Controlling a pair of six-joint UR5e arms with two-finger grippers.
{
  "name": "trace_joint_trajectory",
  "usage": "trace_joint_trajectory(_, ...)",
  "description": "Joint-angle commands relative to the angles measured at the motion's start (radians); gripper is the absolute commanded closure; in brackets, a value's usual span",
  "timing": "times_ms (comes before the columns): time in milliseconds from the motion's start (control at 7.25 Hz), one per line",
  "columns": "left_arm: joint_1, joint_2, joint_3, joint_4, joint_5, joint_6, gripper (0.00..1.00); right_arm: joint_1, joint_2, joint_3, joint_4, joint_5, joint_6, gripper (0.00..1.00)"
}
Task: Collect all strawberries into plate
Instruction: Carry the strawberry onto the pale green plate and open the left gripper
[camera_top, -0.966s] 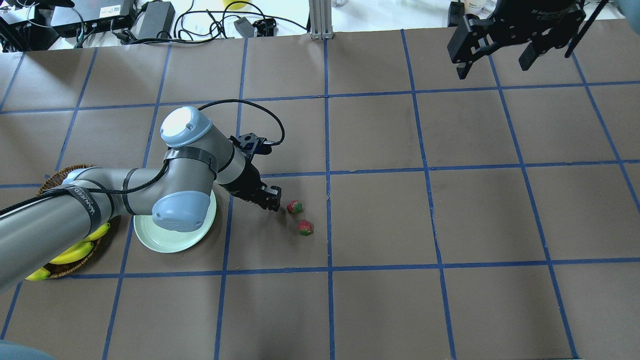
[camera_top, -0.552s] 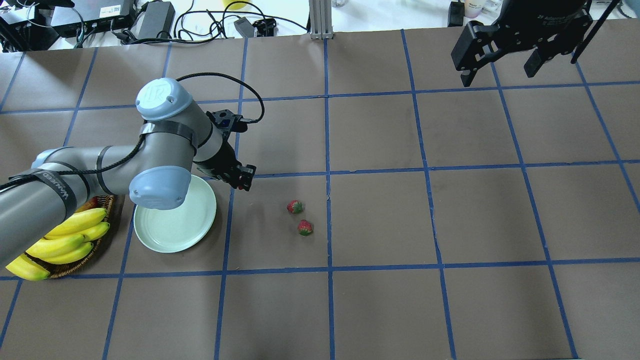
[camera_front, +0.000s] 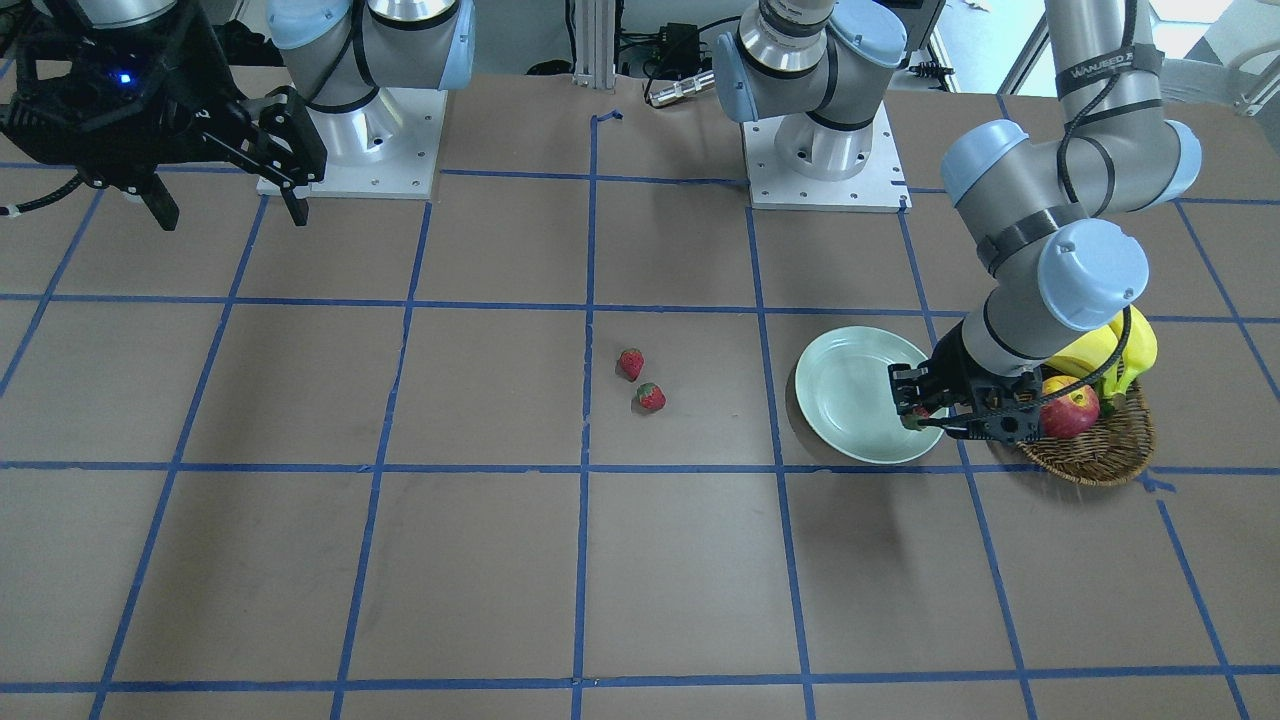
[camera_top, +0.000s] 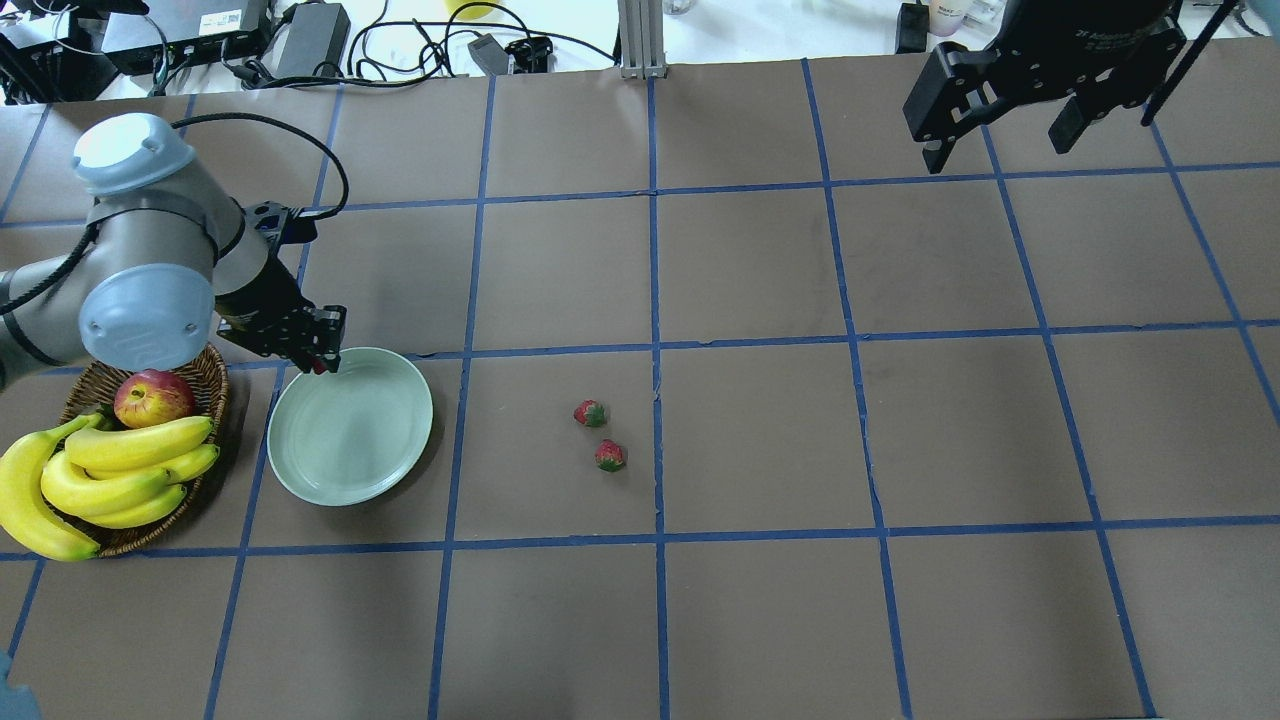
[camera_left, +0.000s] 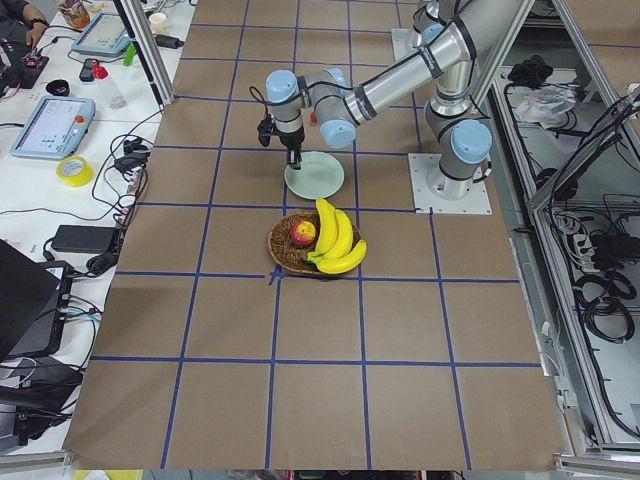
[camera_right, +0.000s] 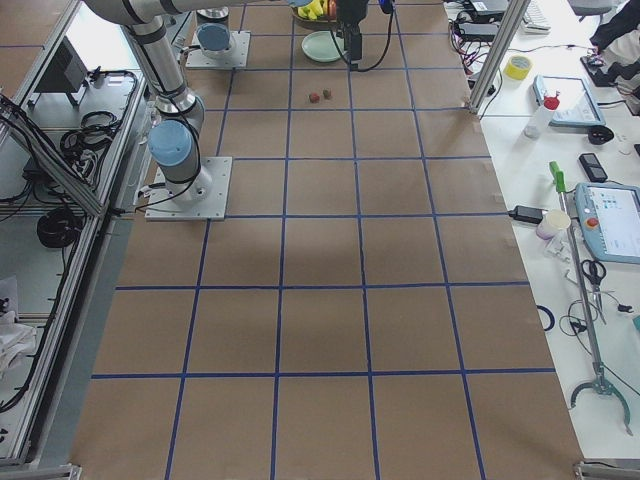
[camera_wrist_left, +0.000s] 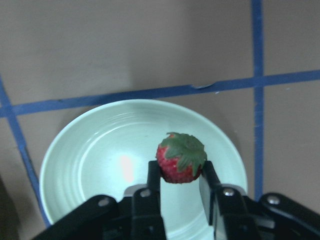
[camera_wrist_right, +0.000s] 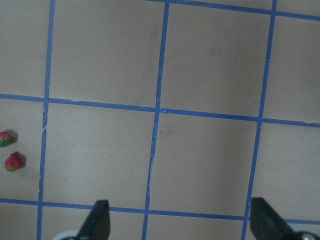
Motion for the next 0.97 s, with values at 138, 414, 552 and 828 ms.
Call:
trace_joint_trajectory(138, 0.041, -0.022, -0.04, -0.018, 0.002, -0.001, 1.0, 0.0, 0.0, 0.0, -0.004, 0.0, 0.001, 0.0)
trace_joint_trajectory(414, 0.041, -0.022, -0.03, -0.018, -0.01, 0.004, 0.0, 0.0, 0.002, 0.0, -0.004, 0.002, 0.0, 0.0)
trace_joint_trajectory(552, 0.03, -0.013, -0.024, -0.015, -0.013, -0.014, 0.0, 0.0, 0.002, 0.0, -0.004, 0.003, 0.003, 0.0)
trace_joint_trajectory(828, -0.055, -0.004, 0.056, -0.048, -0.104, -0.072, 0.0, 0.0, 0.003, 0.0, -0.004, 0.005, 0.004, 0.0)
